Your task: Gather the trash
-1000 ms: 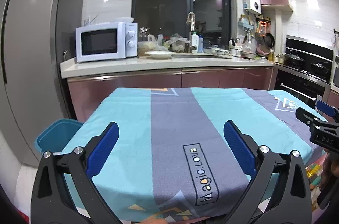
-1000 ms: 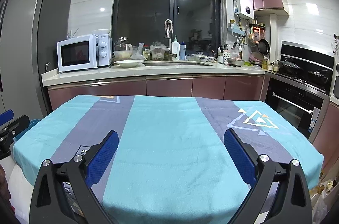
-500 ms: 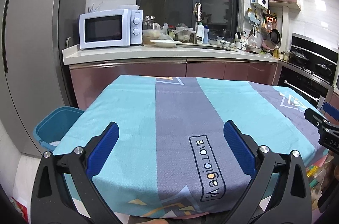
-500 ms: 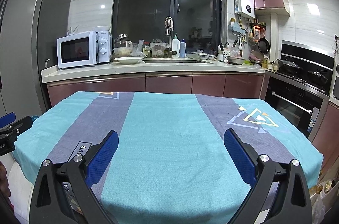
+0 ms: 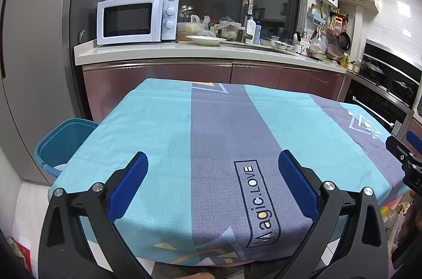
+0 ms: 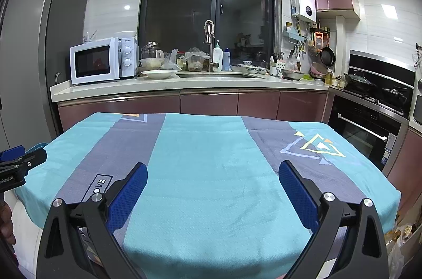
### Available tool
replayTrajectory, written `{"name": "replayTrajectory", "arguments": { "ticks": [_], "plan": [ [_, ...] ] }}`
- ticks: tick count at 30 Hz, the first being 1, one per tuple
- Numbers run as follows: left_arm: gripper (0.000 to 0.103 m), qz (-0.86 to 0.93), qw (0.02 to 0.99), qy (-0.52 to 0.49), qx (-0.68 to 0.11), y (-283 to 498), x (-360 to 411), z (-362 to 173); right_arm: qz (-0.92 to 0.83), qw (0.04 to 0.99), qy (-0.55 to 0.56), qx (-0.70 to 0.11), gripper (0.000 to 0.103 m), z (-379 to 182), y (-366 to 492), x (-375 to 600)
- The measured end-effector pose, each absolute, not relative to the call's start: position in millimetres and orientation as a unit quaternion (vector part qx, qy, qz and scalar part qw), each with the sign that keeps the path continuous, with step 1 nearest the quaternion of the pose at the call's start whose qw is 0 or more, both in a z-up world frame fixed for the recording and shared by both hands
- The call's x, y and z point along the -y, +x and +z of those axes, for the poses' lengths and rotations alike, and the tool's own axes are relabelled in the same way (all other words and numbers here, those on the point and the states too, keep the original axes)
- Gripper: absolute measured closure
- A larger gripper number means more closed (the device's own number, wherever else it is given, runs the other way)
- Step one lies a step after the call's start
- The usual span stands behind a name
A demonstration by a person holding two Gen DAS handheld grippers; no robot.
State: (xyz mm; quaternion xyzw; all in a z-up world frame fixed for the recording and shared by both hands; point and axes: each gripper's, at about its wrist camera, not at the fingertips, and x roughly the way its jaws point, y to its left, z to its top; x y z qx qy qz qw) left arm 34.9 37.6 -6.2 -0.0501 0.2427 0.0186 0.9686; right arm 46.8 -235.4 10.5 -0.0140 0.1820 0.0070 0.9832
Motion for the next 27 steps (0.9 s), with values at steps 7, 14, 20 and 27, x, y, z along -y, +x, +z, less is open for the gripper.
{"name": "replayTrajectory", "arguments": {
  "ticks": [7, 14, 20, 27],
  "plan": [
    [0.006, 0.023, 0.970, -0.047, -0.239, 34, -37, -6, 0.007, 0.983, -0.014, -0.182, 0.007, 10, 46, 236],
    [0.006, 0.022, 0.973, -0.037, -0.229, 27, -38, 0, 0.004, 0.984, -0.013, -0.179, 0.007, 11, 42, 237],
    [0.006, 0.015, 0.978, -0.023, -0.206, 17, -35, 12, -0.002, 0.986, -0.012, -0.168, 0.007, 14, 36, 238],
    [0.006, 0.011, 0.981, -0.010, -0.195, 12, -36, 19, -0.011, 0.987, -0.005, -0.157, 0.007, 17, 33, 242]
  ]
}}
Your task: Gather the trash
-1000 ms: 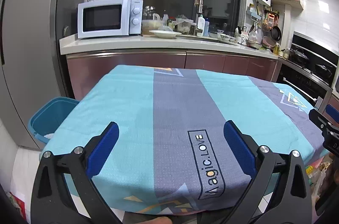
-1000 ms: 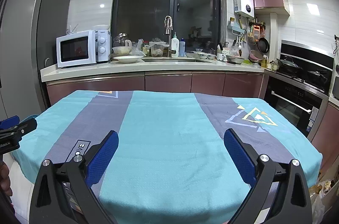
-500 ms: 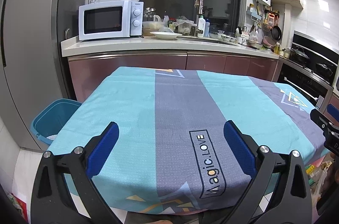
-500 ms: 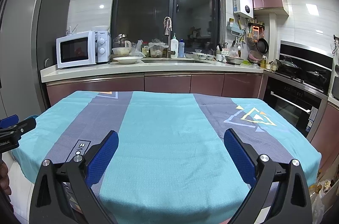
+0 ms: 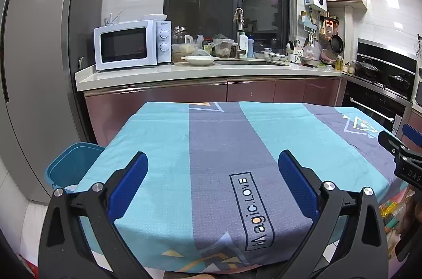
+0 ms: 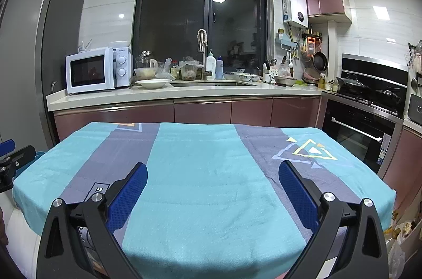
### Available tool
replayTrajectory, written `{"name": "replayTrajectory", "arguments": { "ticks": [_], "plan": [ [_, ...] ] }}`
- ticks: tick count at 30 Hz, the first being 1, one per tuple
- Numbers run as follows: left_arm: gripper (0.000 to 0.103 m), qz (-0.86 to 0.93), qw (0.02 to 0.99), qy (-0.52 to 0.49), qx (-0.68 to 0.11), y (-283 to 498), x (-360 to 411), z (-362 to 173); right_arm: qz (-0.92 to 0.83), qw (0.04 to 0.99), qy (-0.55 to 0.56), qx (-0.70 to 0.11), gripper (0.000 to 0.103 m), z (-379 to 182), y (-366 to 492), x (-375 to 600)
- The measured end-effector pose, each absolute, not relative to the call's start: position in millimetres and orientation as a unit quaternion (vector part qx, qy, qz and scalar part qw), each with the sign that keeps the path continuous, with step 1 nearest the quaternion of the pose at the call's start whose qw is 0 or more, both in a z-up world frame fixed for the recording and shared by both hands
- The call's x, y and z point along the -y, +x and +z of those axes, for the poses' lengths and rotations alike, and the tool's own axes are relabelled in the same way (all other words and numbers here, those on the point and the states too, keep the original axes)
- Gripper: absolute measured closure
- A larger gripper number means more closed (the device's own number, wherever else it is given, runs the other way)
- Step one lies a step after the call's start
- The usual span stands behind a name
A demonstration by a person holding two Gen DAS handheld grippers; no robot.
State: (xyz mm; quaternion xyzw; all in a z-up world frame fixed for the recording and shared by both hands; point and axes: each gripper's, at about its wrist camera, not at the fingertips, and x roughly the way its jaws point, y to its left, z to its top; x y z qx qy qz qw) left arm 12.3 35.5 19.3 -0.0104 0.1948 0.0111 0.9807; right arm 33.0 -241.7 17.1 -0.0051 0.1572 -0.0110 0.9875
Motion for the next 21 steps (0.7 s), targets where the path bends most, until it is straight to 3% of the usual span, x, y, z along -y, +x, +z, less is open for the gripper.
{"name": "replayTrajectory", "arguments": {
  "ticks": [21],
  "plan": [
    [0.006, 0.021, 0.982, -0.007, -0.185, 11.6, -33.8, 17.0, -0.010, 0.990, -0.012, -0.143, 0.007, 17.3, 35.9, 236.4]
  ]
}}
